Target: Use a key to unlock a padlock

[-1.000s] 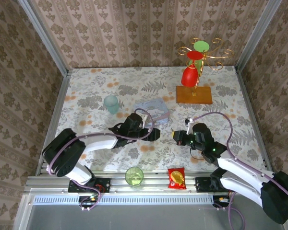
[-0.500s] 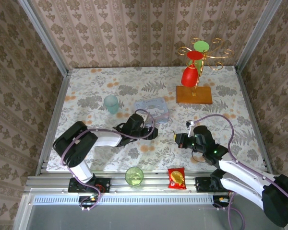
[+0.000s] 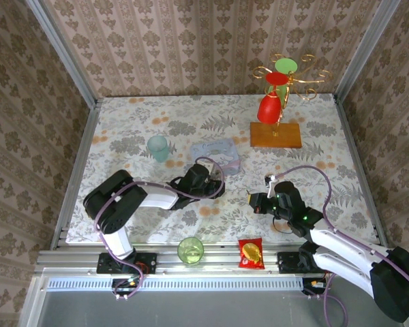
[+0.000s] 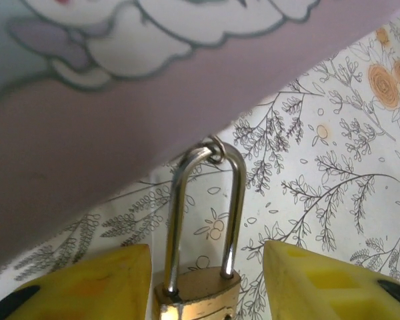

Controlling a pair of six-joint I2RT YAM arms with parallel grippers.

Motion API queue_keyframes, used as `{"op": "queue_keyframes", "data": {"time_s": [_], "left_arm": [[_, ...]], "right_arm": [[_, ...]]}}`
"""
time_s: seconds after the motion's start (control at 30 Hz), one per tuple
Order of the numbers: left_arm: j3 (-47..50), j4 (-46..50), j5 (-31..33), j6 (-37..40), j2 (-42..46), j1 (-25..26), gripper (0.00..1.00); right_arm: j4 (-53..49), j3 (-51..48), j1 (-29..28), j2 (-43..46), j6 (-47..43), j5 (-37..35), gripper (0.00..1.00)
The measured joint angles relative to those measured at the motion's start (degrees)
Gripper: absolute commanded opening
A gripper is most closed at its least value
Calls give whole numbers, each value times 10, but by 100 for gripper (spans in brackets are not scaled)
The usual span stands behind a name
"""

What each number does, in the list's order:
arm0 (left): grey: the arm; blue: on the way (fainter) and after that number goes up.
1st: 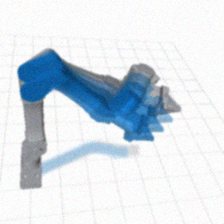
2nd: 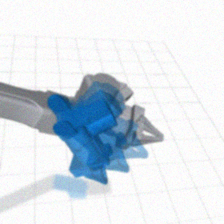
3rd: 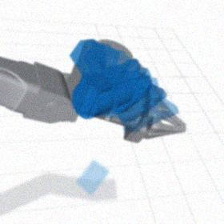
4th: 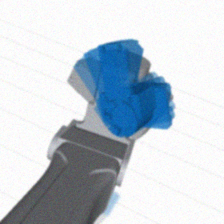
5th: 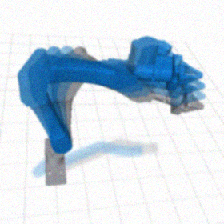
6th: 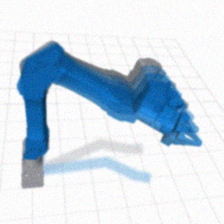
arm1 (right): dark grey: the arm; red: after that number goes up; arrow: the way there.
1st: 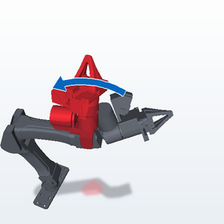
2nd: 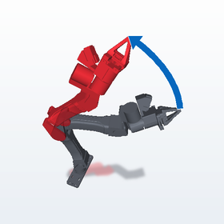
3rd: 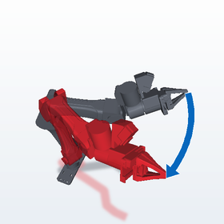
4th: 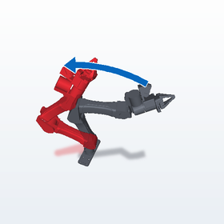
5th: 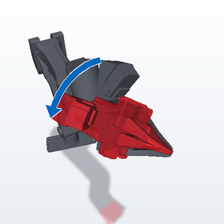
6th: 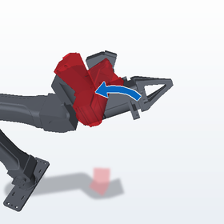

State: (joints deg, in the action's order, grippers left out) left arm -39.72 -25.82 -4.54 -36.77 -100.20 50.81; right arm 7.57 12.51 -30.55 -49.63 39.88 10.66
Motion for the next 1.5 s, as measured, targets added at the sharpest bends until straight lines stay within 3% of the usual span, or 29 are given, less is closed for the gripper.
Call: {"op": "queue_keyframes", "data": {"time_s": [0.2, 0.37, 0.63, 1.0, 1.5], "left_arm": [[7, -19, -3, -25, -3, 8, 33], [8, -19, -8, -37, -3, 10, 31], [12, -30, -9, -58, -3, 10, 20], [35, -92, -14, -141, -3, 10, 0], [107, -302, 31, -308, -30, 10, 0]], "right_arm": [[45, -3, 0, -54, 10, 0, 0], [93, -3, 0, -116, 19, 1, 0], [166, -2, -1, -196, 37, 8, 0], [266, 17, -1, -279, 89, 78, 0], [414, 23, -1, -365, 203, 169, 0]]}}
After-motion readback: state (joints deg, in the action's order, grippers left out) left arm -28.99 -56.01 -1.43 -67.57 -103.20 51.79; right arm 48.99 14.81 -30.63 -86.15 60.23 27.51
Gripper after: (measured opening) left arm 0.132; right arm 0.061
